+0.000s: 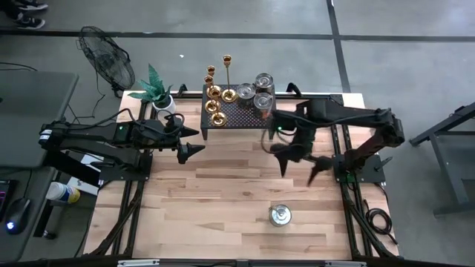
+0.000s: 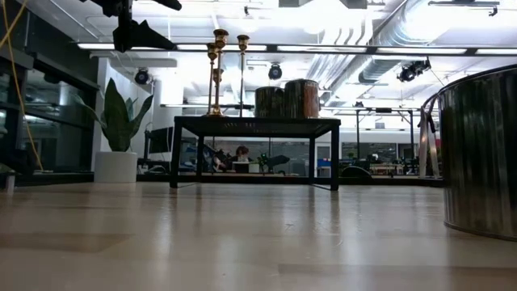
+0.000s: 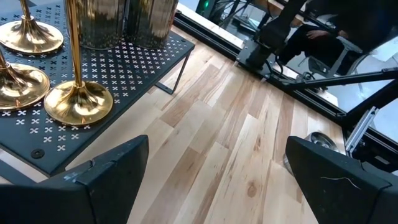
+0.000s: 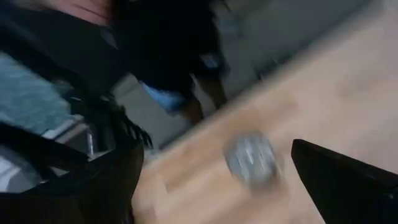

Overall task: Pick & Place candle stick holders
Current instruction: Put the orange scented candle on the shelf

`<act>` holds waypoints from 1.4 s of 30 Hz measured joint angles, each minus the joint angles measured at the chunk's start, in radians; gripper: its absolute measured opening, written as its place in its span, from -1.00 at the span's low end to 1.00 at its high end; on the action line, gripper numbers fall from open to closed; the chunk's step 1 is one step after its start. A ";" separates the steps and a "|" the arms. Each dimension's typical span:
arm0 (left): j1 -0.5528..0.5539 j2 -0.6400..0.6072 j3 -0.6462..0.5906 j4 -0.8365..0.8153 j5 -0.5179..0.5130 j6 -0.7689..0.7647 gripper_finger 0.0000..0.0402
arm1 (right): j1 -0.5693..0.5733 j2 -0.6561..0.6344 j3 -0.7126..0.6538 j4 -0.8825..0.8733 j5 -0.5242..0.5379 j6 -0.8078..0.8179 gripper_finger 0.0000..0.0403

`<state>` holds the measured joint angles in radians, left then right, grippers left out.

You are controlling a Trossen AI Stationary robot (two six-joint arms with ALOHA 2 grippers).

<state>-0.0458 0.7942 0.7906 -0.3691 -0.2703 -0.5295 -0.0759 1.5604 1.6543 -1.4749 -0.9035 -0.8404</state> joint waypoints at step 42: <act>0.000 0.000 0.000 0.000 0.000 0.000 0.86 | -0.075 -0.492 -1.149 1.849 0.939 0.604 0.97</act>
<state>-0.0457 0.7940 0.7906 -0.3687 -0.2702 -0.5296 -0.1509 1.0687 0.5056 0.3744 0.0353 -0.2360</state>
